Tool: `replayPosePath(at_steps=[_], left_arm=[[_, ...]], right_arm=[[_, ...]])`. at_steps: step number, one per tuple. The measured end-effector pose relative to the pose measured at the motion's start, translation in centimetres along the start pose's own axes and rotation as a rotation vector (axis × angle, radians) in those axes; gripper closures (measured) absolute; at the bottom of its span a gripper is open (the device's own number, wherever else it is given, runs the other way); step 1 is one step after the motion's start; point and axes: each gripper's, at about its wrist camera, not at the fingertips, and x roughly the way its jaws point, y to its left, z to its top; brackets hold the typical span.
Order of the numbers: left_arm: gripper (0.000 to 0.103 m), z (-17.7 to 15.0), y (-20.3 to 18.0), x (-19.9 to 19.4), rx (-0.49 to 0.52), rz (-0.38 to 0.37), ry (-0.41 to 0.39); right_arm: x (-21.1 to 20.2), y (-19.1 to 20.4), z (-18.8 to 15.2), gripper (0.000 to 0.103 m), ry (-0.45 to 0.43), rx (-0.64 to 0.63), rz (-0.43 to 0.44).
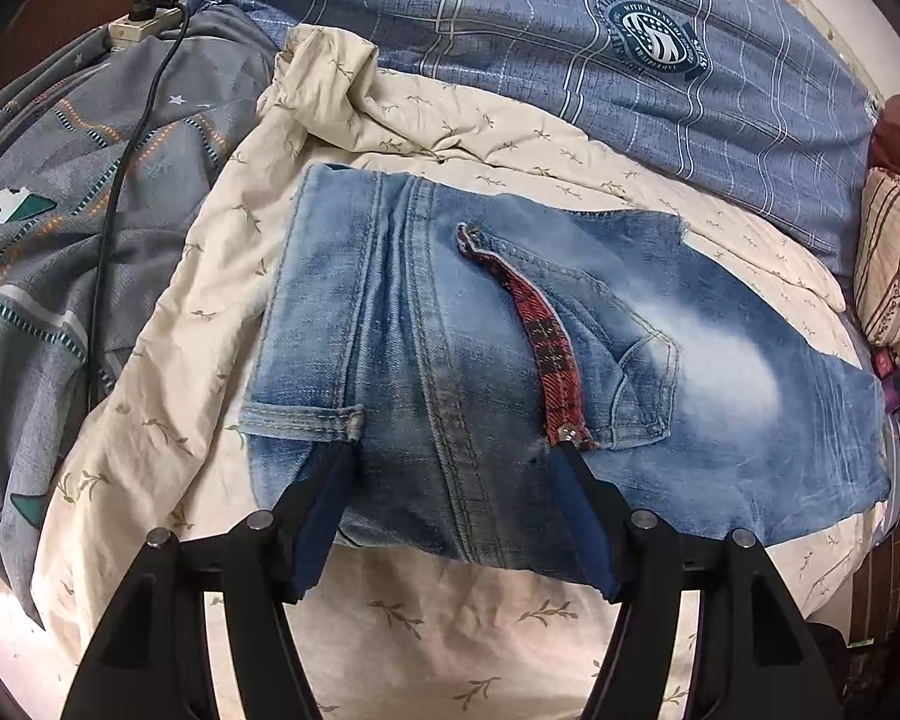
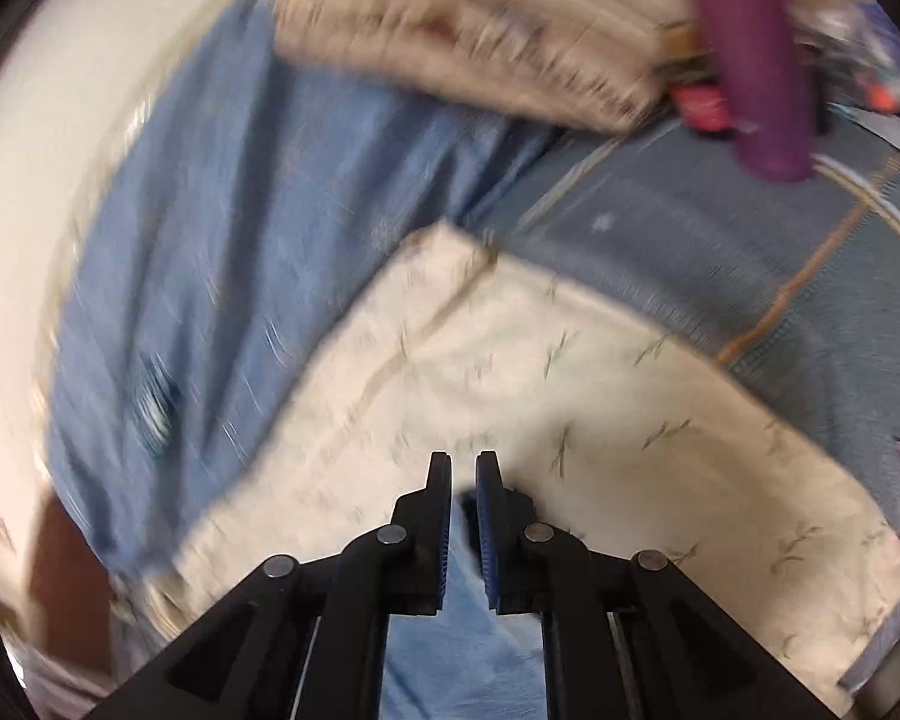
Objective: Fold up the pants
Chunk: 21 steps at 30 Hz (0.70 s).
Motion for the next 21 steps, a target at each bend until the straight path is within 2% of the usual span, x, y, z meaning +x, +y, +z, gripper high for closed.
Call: replayPosePath(at_steps=[2,3,5,7,10,13,16,19,21], left_arm=[[0.035,-0.2,0.5,0.1,-0.012,-0.02,-0.001],[0.035,-0.4,0.6,0.2,-0.017,-0.027,-0.002],[0.035,-0.8,0.7,0.0,-0.027,-0.033,-0.011],[0.035,-1.0,0.7,-0.7,-0.038,-0.03,-0.037],[0.035,-1.0,0.3,-2.7,-0.034,-0.015,-0.106],[0.032,-0.8,0.1,-3.7,0.005,0.036,-0.157],[0.031,-0.7,0.2,-3.0,0.042,0.093,-0.136],[0.031,-0.9,0.6,-2.1,0.046,0.108,-0.102],[0.031,-1.1,0.9,-1.9,0.037,0.098,-0.1]], right_arm=[[-1.6,-0.5,0.6,0.092,-0.039,0.086,0.031],[-2.2,0.1,0.5,0.091,-0.052,0.085,0.033],[-2.5,2.8,0.0,0.091,-0.041,-0.017,0.041],[-1.6,6.8,-1.7,0.091,0.026,-0.158,0.028],[1.7,13.7,-6.8,0.091,0.183,-0.402,0.046],[4.9,19.3,-12.9,0.091,0.293,-0.619,0.07],[7.9,24.0,-19.0,0.091,0.355,-0.819,0.099],[10.3,26.8,-22.4,0.091,0.379,-0.876,0.144],[11.5,28.0,-23.4,0.091,0.366,-0.892,0.15]])
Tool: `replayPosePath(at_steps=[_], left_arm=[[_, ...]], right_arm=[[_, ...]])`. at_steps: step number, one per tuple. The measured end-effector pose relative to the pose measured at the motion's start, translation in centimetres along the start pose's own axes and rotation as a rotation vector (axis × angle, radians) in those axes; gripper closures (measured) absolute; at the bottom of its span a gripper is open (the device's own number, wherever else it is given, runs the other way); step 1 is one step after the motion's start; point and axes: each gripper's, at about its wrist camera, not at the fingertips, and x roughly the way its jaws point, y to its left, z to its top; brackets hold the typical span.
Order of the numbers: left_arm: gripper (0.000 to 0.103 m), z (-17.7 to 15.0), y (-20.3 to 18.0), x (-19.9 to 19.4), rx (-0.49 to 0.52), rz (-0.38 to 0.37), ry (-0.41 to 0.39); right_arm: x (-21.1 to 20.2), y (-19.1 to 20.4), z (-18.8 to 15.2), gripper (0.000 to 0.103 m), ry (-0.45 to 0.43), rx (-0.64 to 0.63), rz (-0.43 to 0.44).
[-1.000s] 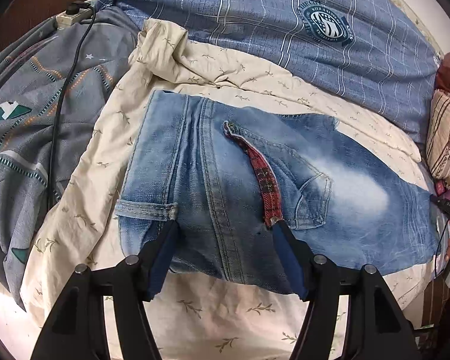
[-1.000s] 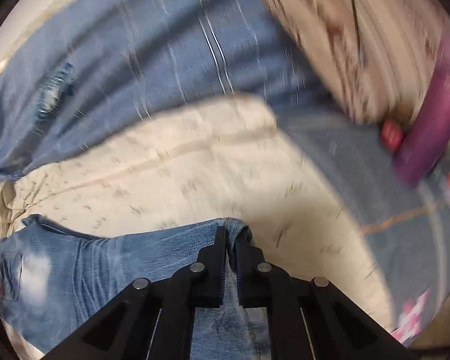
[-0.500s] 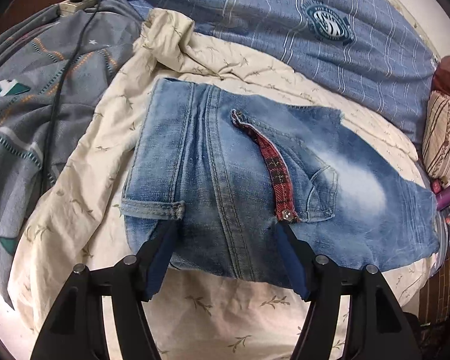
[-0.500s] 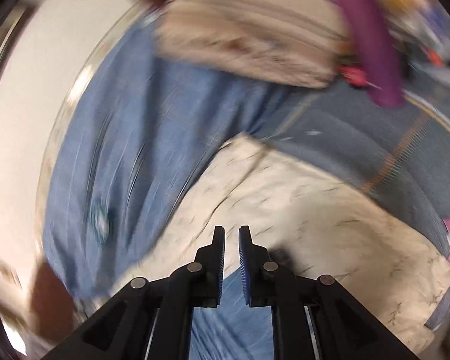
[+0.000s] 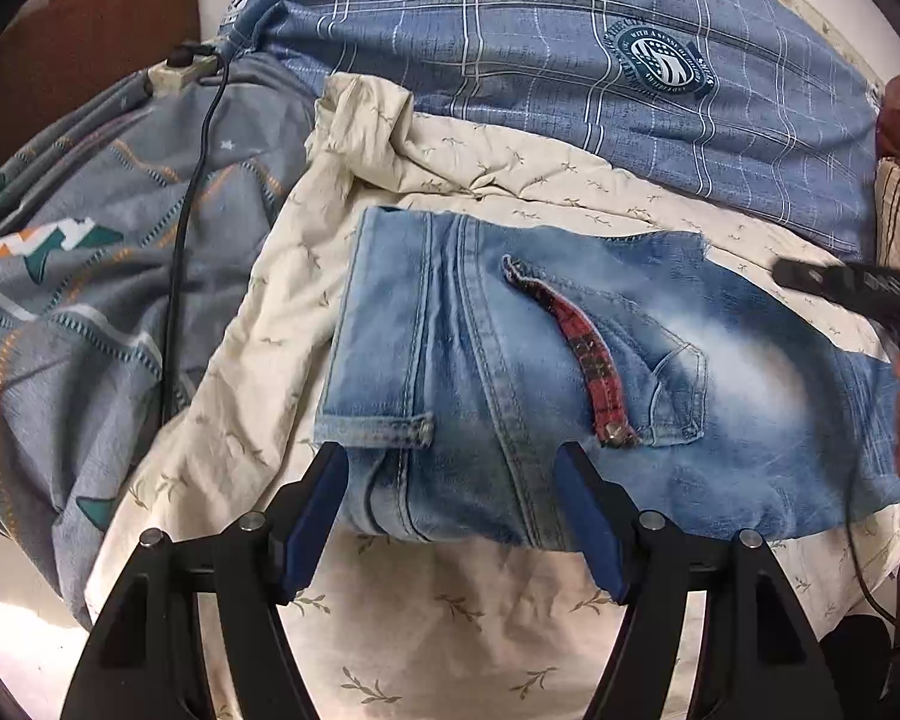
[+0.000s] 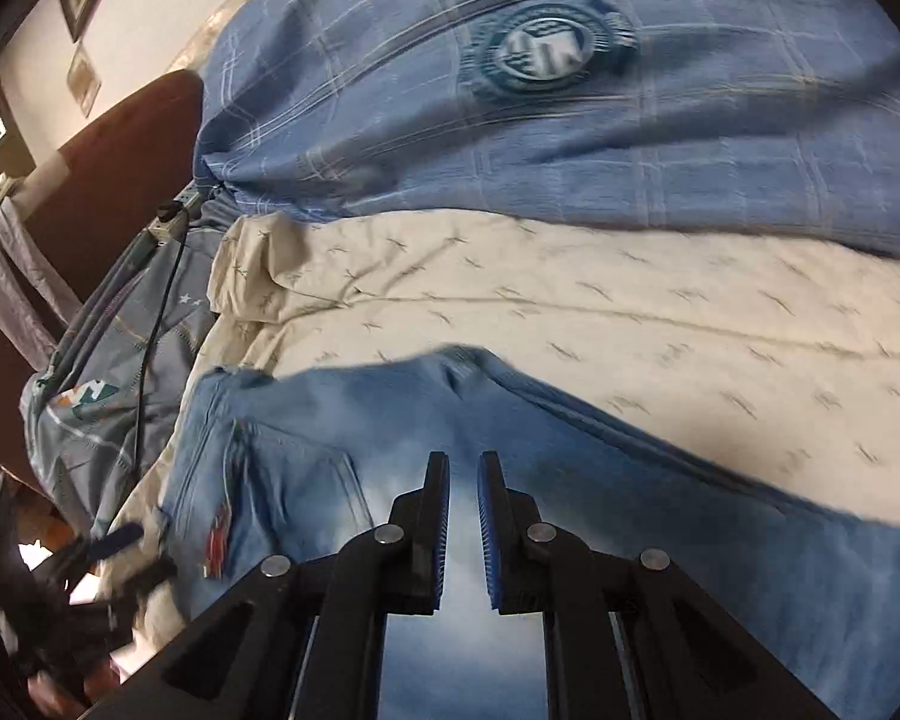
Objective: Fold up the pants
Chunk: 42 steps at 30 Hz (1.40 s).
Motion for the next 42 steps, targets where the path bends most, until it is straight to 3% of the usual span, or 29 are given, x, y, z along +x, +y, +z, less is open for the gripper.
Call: replayPosePath(at_steps=[3,7,9,12,13,15,16,19,22,23,24,29,31,32,34,37,42], left_arm=[[0.026,-0.3,0.1,0.7,0.002,-0.016,0.01],[0.026,-0.4,0.5,2.0,-0.014,-0.018,0.044],[0.024,-0.4,0.7,2.0,-0.015,-0.023,0.043],[0.022,-0.5,0.9,1.9,-0.011,-0.029,0.038],[0.022,-0.5,1.0,1.8,-0.009,-0.03,0.037],[0.022,-0.4,0.9,1.8,-0.006,-0.019,0.035],[0.022,-0.3,0.8,1.5,-0.006,-0.004,0.026],[0.022,-0.1,1.0,0.1,-0.009,0.041,-0.024],[0.022,0.2,1.3,-1.4,-0.005,0.108,-0.088],[0.022,0.4,1.5,-1.7,-0.011,0.108,-0.107],[0.022,0.5,1.6,-1.7,-0.013,0.098,-0.109],[0.022,0.8,1.2,1.2,-0.015,0.022,-0.003],[0.022,0.6,1.0,2.5,-0.002,0.074,0.021],[0.023,0.5,1.2,3.1,-0.007,0.11,0.039],[0.04,0.7,1.8,3.9,-0.033,0.104,0.056],[0.048,1.5,1.9,4.4,-0.026,0.09,0.068],[0.049,3.2,0.8,4.5,0.01,0.143,0.031]], right_arm=[[1.4,0.7,1.0,0.091,-0.011,-0.042,-0.04],[4.7,0.7,1.5,0.091,0.081,-0.058,-0.073],[4.2,0.1,1.5,0.091,0.072,-0.032,-0.06],[-1.4,0.0,1.4,0.091,-0.165,0.046,0.092],[-2.8,0.1,1.1,0.083,-0.242,0.045,0.128],[-4.2,0.4,0.5,0.0,-0.35,0.004,0.105],[-3.9,0.4,0.4,0.0,-0.354,0.001,0.037],[-0.4,-0.5,1.1,0.008,-0.165,0.001,-0.025],[1.5,-1.0,1.6,0.016,-0.095,-0.023,-0.043],[2.2,-0.8,1.8,0.025,-0.066,-0.047,-0.047],[2.9,-0.6,2.0,0.032,-0.041,-0.073,-0.045],[6.7,0.8,2.8,0.038,0.073,-0.167,-0.075],[8.4,1.0,3.2,0.052,0.119,-0.188,-0.069],[9.2,1.2,3.3,0.07,0.146,-0.196,-0.065],[10.7,1.4,3.1,0.081,0.201,-0.232,-0.108],[10.9,1.5,3.5,0.088,0.211,-0.241,-0.122],[11.6,2.2,4.5,0.088,0.174,-0.258,-0.205]])
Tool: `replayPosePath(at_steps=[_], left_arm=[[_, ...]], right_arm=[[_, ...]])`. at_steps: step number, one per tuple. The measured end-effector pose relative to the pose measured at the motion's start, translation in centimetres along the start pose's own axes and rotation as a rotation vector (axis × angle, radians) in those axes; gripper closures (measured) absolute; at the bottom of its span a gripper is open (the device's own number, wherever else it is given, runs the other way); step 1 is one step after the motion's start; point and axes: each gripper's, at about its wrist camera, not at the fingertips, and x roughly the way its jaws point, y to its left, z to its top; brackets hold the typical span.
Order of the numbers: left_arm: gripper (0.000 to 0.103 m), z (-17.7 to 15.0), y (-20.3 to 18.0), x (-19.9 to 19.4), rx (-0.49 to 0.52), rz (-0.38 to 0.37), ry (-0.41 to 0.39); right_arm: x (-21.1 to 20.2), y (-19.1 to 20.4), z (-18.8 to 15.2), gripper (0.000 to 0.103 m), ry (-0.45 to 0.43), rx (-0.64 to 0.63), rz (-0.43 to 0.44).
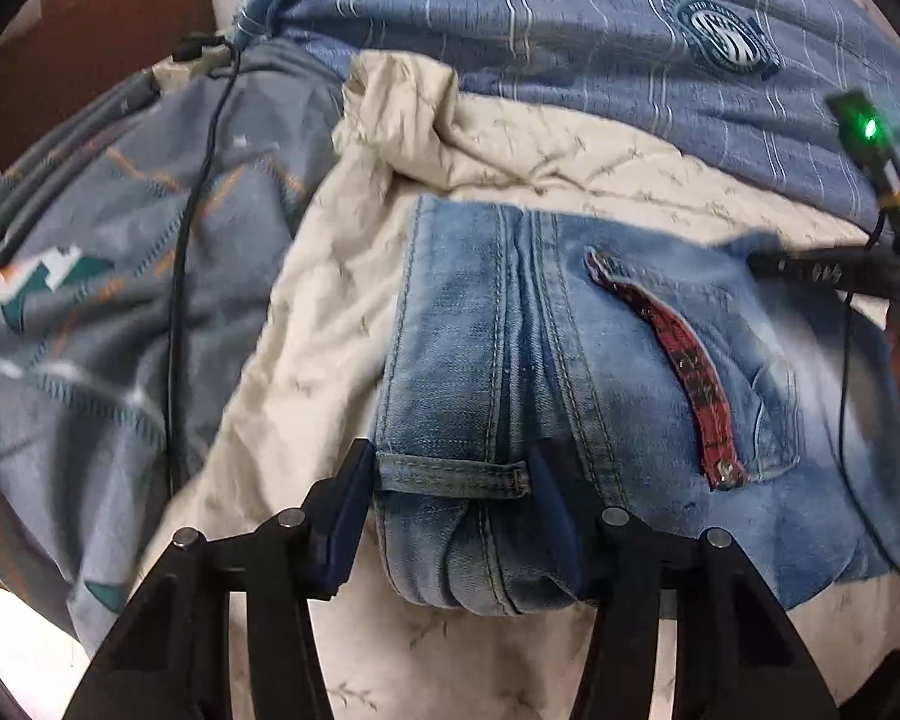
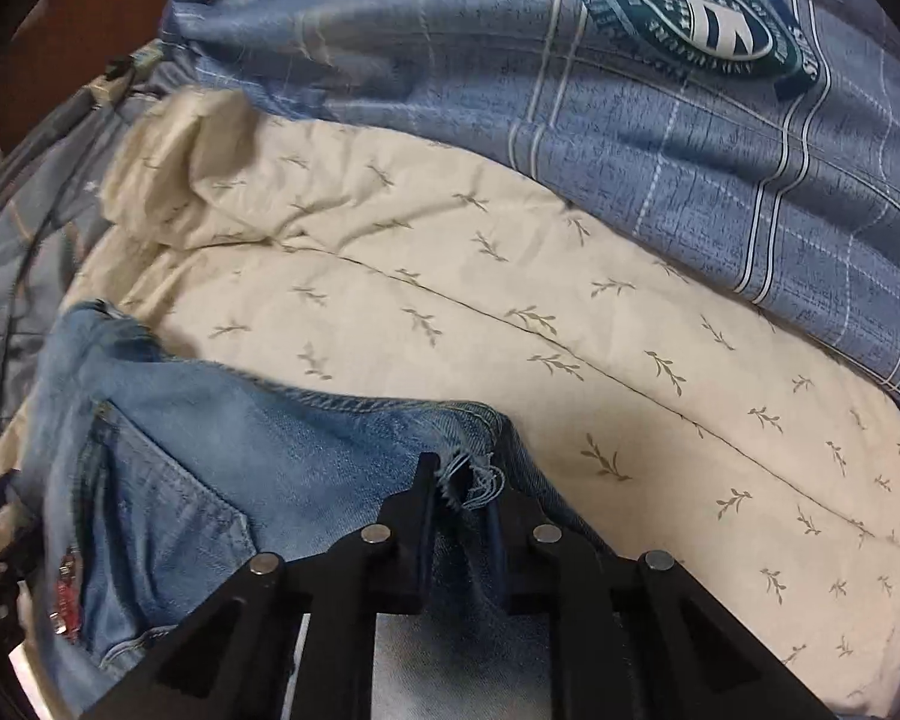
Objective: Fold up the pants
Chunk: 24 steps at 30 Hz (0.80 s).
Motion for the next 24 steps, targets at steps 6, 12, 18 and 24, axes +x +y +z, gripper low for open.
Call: replayPosePath(at_steps=[6,12,18,24], left_arm=[[0.048,-1.0,-0.5,0.2,0.049,0.03,0.039],[0.048,-1.6,1.0,-2.7,-0.014,0.025,0.035],[0.048,-0.9,-2.5,-5.7,0.068,0.022,-0.089],[0.045,-1.0,-7.2,-2.7,0.245,0.089,-0.058]], right_arm=[[0.1,-3.0,-0.7,0.082,-0.069,0.208,0.16],[-5.1,-9.2,-4.1,0.081,-0.14,0.495,0.365],[-9.2,-11.9,-11.2,0.081,-0.11,0.504,0.205],[-10.9,-12.8,-18.0,0.081,-0.077,0.437,-0.028]])
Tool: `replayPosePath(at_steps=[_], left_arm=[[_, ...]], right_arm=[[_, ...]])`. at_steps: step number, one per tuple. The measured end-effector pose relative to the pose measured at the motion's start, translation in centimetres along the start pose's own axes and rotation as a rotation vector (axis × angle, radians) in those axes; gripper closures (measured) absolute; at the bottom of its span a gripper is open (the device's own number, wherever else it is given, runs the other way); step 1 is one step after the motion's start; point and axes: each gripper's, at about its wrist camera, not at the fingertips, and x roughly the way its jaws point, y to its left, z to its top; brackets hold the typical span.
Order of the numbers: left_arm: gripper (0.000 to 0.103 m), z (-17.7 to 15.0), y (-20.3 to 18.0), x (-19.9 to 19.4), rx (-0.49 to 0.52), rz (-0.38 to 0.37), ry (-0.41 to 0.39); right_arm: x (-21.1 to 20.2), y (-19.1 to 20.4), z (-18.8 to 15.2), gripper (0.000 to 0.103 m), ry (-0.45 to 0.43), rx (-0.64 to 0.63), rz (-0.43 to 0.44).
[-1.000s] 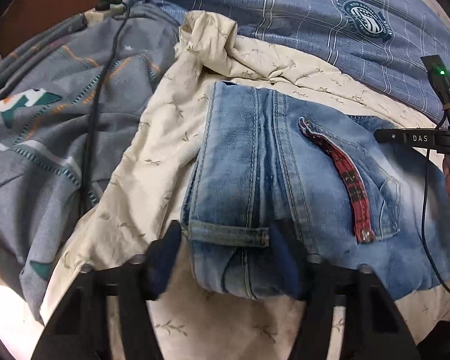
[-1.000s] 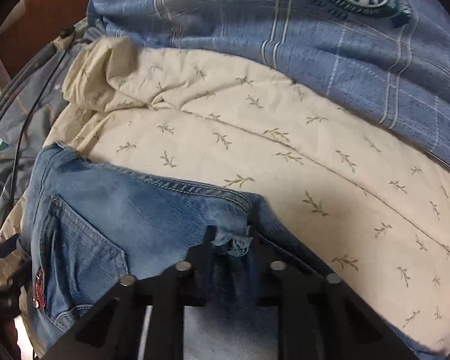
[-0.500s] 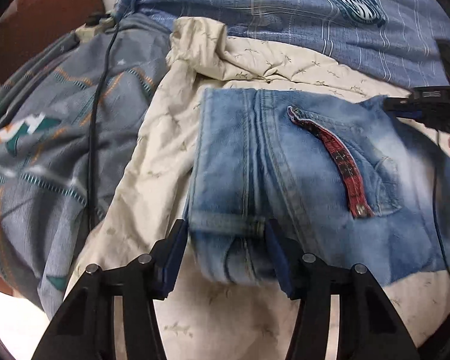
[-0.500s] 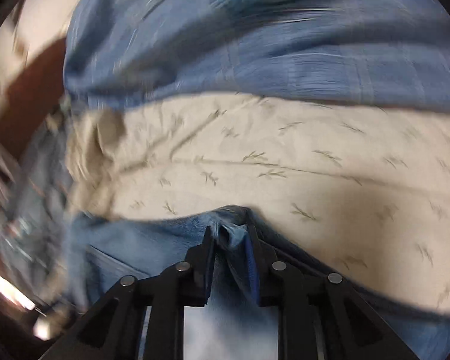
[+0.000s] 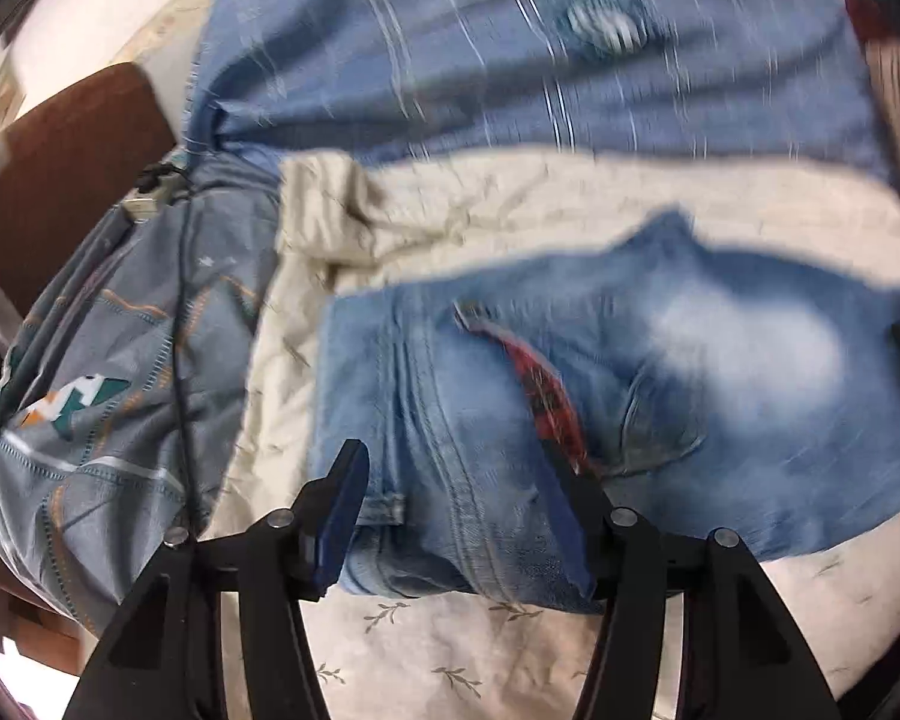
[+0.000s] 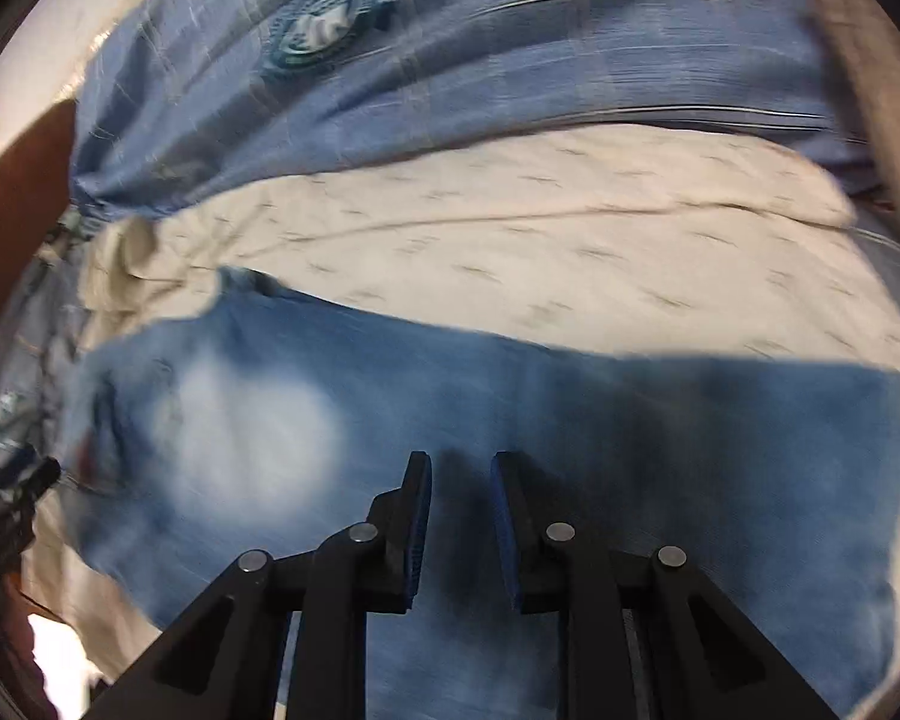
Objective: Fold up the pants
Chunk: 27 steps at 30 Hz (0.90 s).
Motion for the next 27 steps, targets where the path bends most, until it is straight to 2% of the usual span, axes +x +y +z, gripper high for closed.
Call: replayPosePath(at_steps=[2,3,4,6,8,10,12,15,17,18,19,23,27], left_arm=[[0.044,-0.7,-0.2,1.7,0.017,0.016,0.051],[0.043,-1.0,0.0,2.0,0.011,0.011,0.06],[0.04,-1.2,0.4,2.0,-0.003,0.003,0.056],[0.036,-1.2,1.0,1.7,-0.019,0.008,0.071],[0.036,-1.0,1.5,1.5,-0.03,0.009,0.097],[0.036,-0.8,1.5,1.0,-0.051,0.005,0.11],[0.036,-0.6,1.1,0.3,-0.057,-0.004,0.09],[0.036,-0.2,-0.2,-1.4,-0.044,0.013,0.033],[0.034,0.2,-1.0,-1.6,-0.035,-0.034,0.029],[0.034,0.3,-1.4,-1.4,-0.026,-0.032,0.035],[0.034,0.2,-2.0,-1.1,-0.011,-0.022,0.037],[0.032,-0.9,-3.6,0.8,0.032,-0.007,0.085],[0.012,-1.0,-2.8,1.3,0.013,0.005,0.082]], right_arm=[[-0.5,-2.3,-1.2,0.08,-0.012,0.02,-0.057],[-0.6,-3.9,-1.8,0.08,0.0,0.04,-0.051],[-0.7,-5.3,-2.1,0.08,0.008,0.06,-0.029],[-1.7,-7.8,-3.1,0.08,-0.007,0.095,0.07],[-2.7,-9.5,-4.2,0.08,-0.002,0.119,0.126],[-4.0,-11.4,-5.7,0.08,-0.014,0.147,0.174],[-5.3,-12.2,-6.8,0.08,-0.04,0.174,0.194],[-7.5,-13.5,-8.6,0.08,-0.096,0.175,0.14],[-6.9,-13.6,-9.5,0.08,-0.05,0.155,0.077],[-6.4,-13.7,-10.2,0.08,-0.033,0.146,0.079],[-6.8,-13.9,-10.8,0.08,-0.078,0.135,0.094],[-7.5,-14.5,-12.5,0.08,-0.13,0.159,0.125],[-8.1,-14.4,-13.0,0.08,-0.131,0.167,0.132]])
